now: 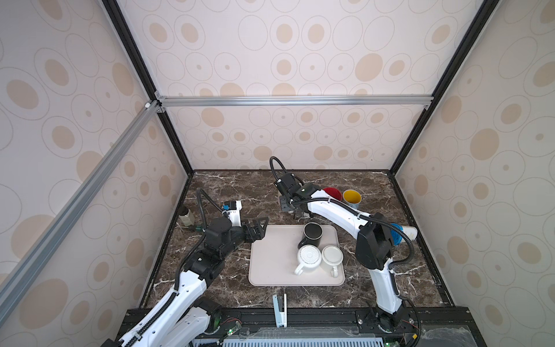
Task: Turn the mug right side up
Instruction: 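Lower the upright pink mug with the right gripper beside the black mug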
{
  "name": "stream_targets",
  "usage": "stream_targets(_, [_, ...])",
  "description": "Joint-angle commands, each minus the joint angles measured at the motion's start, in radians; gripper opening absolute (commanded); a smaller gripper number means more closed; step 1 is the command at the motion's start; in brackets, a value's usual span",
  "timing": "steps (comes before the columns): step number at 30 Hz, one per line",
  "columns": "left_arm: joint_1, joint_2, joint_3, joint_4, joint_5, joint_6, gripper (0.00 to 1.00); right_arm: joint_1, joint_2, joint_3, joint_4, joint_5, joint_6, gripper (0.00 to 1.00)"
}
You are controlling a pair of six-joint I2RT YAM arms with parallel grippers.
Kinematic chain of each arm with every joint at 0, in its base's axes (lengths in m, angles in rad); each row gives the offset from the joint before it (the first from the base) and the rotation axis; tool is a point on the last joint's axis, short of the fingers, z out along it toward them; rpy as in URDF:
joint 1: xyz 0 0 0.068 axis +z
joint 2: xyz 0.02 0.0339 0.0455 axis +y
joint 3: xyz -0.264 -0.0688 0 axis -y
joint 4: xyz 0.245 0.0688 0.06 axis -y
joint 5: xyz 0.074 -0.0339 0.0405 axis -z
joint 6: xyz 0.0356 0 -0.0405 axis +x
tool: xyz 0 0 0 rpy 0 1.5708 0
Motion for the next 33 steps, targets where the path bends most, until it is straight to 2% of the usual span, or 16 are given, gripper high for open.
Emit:
stream_targets(1, [0.007,-0.011,0.004,0.016,0.003,0.025,0.99,0.008,0.007,0.055,0.043,0.057,0.029,0.00])
stream_targets(12, [0.008,-0.022,-0.014,0.010,-0.003,0.031,1.00,0.007,0.068,0.071,0.016,0.125,0.070,0.00])
stream_targets(33, [0.007,-0.032,-0.033,0.012,0.003,0.021,1.00,0.008,0.030,-0.074,0.087,0.103,0.094,0.00])
